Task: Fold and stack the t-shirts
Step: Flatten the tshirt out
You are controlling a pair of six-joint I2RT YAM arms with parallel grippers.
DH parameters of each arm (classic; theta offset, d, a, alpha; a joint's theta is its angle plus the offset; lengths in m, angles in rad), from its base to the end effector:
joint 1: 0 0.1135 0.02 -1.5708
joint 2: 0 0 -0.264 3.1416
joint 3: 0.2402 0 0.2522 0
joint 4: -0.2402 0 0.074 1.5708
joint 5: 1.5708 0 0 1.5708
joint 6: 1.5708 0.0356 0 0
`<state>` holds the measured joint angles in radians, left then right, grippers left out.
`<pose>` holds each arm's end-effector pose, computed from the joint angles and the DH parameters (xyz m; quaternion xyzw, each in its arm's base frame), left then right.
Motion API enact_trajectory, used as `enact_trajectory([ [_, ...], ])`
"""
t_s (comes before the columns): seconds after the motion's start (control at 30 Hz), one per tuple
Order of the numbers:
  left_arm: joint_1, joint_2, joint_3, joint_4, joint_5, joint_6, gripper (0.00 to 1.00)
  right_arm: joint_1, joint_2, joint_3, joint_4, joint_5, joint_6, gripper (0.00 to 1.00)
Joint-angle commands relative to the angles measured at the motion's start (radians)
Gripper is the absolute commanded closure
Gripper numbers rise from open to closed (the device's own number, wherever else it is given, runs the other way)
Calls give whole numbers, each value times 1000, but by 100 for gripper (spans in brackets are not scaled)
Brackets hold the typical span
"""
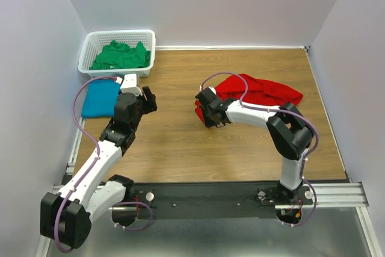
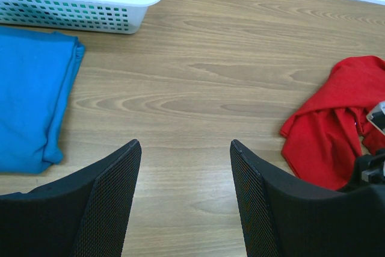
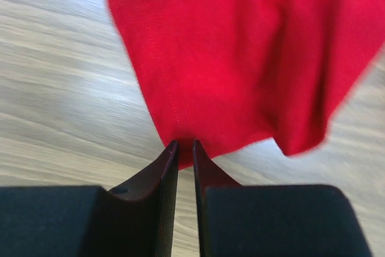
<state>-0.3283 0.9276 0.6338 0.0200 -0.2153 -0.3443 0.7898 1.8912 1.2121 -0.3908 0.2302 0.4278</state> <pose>0.2090 -0.0632 0.2818 -0.0712 0.7918 -0.1173 0.5951 0.2758 0.2667 0.1616 -0.1452 0.9518 0.0495 0.2656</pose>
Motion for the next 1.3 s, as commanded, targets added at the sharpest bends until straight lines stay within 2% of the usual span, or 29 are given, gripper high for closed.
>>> enact_trajectory([
  [0.0, 5, -9, 33, -2, 16, 1, 31, 6, 86, 64, -25, -168, -12, 78],
  [0.03, 5, -9, 33, -2, 17, -1, 31, 18, 121, 108, -20, -283, 11, 79],
  [0.1, 5, -9, 33, -2, 21, -2, 31, 43, 166, 137, -19, -307, 31, 79],
  [0.27, 3, 5, 30, -14, 31, -12, 31, 106, 330, 422, -11, -428, 100, 80],
  [0.37, -3, 13, 41, -57, 33, -33, 31, 108, 344, 544, -11, -387, 121, 80],
  [0.43, -8, 22, 50, -103, 48, -56, 31, 106, 298, 552, -13, -300, 124, 79],
  [0.57, -40, 80, 69, -207, 60, -85, 32, 71, 142, 453, -13, -155, 117, 72],
  [0.73, -110, 230, 122, -385, 96, -137, 34, -32, -144, 155, -13, 32, 92, 56],
  [0.83, -197, 331, 171, -436, 73, -173, 34, -107, -303, -3, -13, 102, 66, 48],
  [0.93, -242, 385, 204, -459, 57, -194, 35, -172, -415, -98, -13, 158, 45, 43],
  [0.97, -258, 427, 225, -463, 53, -205, 35, -182, -482, -147, -13, 175, 34, 38],
  [1.27, -337, 666, 334, -520, 54, -217, 42, -202, -701, -345, -11, 313, 19, 17],
])
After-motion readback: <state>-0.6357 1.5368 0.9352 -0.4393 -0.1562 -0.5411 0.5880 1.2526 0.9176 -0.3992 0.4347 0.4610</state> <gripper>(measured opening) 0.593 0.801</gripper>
